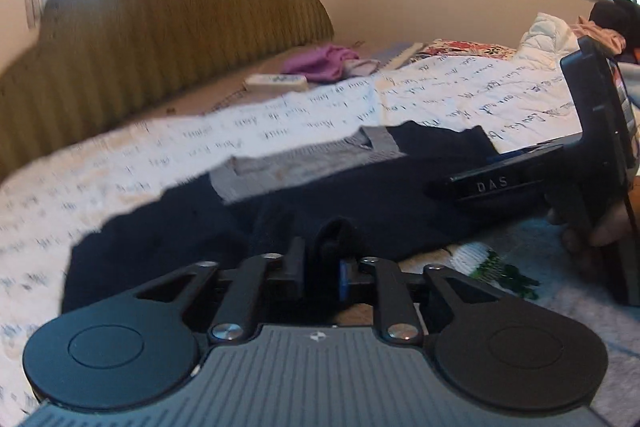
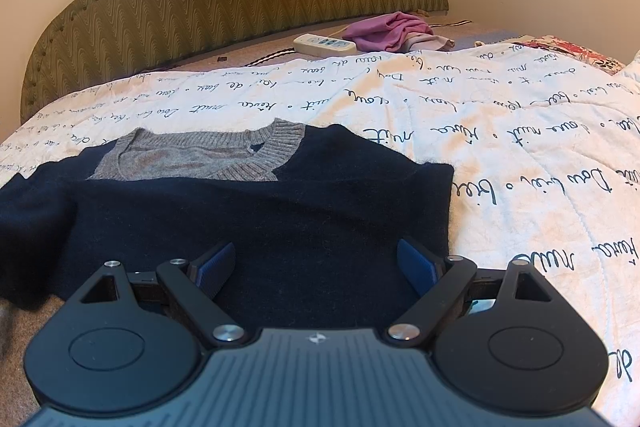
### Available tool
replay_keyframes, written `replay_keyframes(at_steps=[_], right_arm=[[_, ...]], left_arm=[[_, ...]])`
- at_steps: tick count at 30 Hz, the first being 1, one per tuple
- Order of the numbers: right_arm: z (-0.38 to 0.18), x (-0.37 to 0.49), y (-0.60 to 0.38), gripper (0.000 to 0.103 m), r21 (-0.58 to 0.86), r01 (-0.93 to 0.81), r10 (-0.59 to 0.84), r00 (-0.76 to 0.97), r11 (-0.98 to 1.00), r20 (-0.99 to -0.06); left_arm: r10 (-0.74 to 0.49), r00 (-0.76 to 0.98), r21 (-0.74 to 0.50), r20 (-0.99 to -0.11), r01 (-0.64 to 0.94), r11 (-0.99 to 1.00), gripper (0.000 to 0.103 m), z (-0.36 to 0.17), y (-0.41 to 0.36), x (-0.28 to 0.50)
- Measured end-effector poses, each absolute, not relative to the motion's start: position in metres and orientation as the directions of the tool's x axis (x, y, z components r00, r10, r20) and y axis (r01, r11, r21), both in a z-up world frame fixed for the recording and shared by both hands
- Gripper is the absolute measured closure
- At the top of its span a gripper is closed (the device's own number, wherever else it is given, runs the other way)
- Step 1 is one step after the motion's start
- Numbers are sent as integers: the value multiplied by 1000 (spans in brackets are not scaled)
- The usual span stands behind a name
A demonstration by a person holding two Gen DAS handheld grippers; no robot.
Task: Fold small clothes
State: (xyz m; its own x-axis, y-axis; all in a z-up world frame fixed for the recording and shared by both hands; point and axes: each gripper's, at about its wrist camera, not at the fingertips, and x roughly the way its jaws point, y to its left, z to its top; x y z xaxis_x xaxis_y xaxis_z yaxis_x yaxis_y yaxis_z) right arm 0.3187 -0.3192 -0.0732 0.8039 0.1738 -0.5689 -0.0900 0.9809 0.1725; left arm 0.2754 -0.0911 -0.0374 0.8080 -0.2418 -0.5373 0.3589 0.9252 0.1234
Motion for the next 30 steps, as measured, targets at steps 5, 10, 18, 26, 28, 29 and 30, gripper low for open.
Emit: replay_keyframes(at_steps=[5,10,18,26,28,29,30], right_arm=[[-73,318,-321,14,179,-90,178,804,980,-567],[-73,319,-319,13,168,-93,174,802,981,-572],[-34,316,-299,10,254,-238,343,756,938,-558],[-36,357,-276,9,448,-210,486,533,869,-693],[-35,353,-262,11,431,-274,509,518,860,-687],[-35,351,-256,15,427,-295,519,517,855,-681],[-36,349,-250,37,412,-315,519,515,855,-682]], left_arm=[[-314,844,13,-434,355,935,8,-29,-74,232],[-316,831,-192,-458,254,948,11,-27,-34,222],[-251,812,-268,-527,121,956,15,-49,-8,230],[-254,803,-247,-540,138,959,10,-54,-11,232],[-253,796,-252,-550,131,959,10,-55,-10,234],[-256,793,-257,-553,130,958,9,-55,-10,235],[-258,792,-260,-553,130,957,8,-55,-10,235]])
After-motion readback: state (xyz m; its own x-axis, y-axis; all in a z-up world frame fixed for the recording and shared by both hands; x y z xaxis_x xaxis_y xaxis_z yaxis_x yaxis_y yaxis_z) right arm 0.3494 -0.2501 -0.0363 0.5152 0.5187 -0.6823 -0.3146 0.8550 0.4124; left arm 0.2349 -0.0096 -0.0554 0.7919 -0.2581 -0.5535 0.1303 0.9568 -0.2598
